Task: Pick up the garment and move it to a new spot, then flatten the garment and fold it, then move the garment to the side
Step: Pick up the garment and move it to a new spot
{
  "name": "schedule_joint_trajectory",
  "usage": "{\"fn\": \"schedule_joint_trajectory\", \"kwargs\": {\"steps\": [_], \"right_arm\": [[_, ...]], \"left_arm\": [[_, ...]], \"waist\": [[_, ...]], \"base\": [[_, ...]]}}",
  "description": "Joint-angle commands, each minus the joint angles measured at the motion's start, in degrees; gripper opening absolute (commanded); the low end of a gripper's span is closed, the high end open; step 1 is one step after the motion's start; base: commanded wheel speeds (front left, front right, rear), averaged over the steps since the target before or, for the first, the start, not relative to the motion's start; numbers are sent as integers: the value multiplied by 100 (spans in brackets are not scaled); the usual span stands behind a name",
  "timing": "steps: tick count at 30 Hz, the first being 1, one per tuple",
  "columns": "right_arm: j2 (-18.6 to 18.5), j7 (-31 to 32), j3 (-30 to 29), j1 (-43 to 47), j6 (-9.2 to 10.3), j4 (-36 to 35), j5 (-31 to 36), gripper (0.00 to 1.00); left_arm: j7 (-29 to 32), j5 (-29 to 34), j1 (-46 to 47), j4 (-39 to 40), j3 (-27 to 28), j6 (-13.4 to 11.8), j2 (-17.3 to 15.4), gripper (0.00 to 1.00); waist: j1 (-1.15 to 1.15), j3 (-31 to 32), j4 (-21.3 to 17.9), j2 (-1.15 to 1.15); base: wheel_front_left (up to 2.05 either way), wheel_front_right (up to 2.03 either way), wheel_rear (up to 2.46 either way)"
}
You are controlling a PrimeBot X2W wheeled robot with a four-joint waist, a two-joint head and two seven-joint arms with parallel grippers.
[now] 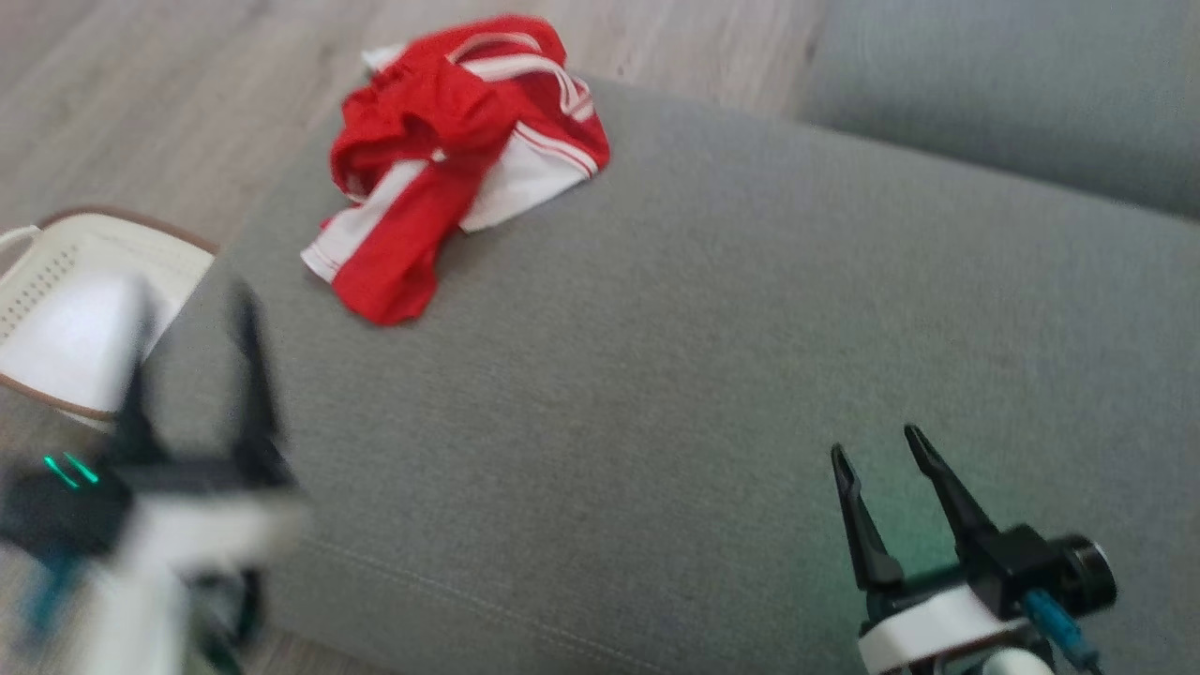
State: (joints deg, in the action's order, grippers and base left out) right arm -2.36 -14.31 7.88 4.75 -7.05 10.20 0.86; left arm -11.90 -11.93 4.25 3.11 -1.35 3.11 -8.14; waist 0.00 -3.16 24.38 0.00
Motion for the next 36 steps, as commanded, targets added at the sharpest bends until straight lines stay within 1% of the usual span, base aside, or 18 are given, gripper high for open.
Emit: {"fn": "schedule_joint_trajectory", "kwargs": {"steps": [1, 3, 6, 8, 9, 12, 17, 22, 28, 31, 35, 36], "right_arm": [[-52, -66, 126, -411, -44, -215, 125, 100], [-52, -34, 129, -574, -44, -262, 244, 100], [-52, 33, 147, -783, -44, -347, 390, 100], [-52, 76, 153, -876, -44, -391, 466, 100], [-52, 91, 163, -913, -44, -405, 495, 100], [-52, 118, 167, -953, -44, -423, 566, 100], [-52, 157, 130, -1028, -44, -529, 646, 100], [-52, 146, 71, -1101, -44, -565, 703, 100], [-52, 118, 6, -1153, -44, -606, 682, 100], [-52, 105, 7, -1185, -44, -617, 686, 100], [-52, 80, 1, -1203, -44, -623, 681, 100], [-52, 74, -13, -1203, -44, -627, 679, 100]], "left_arm": [[205, -152, 819, 284, 381, 84, -349, 100], [520, -282, 1365, 255, 581, 143, -675, 100], [864, -192, 2140, -79, 759, 209, -1287, 100], [1048, -119, 2592, -465, 703, 262, -1583, 100], [1138, -102, 2773, -664, 646, 282, -1667, 100], [1253, -149, 3092, -1129, 604, 299, -1728, 100], [1419, -153, 3488, -2162, 251, 369, -1827, 100], [1443, -345, 3686, -3037, 5, 409, -1779, 100], [1509, -568, 3962, -3816, -295, 430, -1770, 100], [1532, -629, 4096, -4177, -423, 434, -1857, 100], [1353, -709, 4269, -4552, -388, 435, -1950, 100], [1290, -707, 4313, -4628, -390, 435, -1970, 97]], "waist": [[0, -357, -266, 0], [0, -579, -415, 0], [0, -906, -659, 0], [0, -1088, -794, 0], [0, -1171, -861, 0], [0, -1312, -978, 0], [0, -1663, -1253, 0], [0, -1875, -1486, 0], [0, -2087, -1710, 0], [0, -2152, -1828, 0], [0, -2191, -1972, 0], [0, -2195, -1991, 0]], "base": [[0, 0, 0], [0, 0, 0], [0, 0, 0], [0, 0, 0], [0, 0, 0], [0, 0, 0], [0, 0, 0], [0, 0, 0], [0, 0, 0], [0, 0, 0], [0, 0, 0], [0, 0, 0]]}}
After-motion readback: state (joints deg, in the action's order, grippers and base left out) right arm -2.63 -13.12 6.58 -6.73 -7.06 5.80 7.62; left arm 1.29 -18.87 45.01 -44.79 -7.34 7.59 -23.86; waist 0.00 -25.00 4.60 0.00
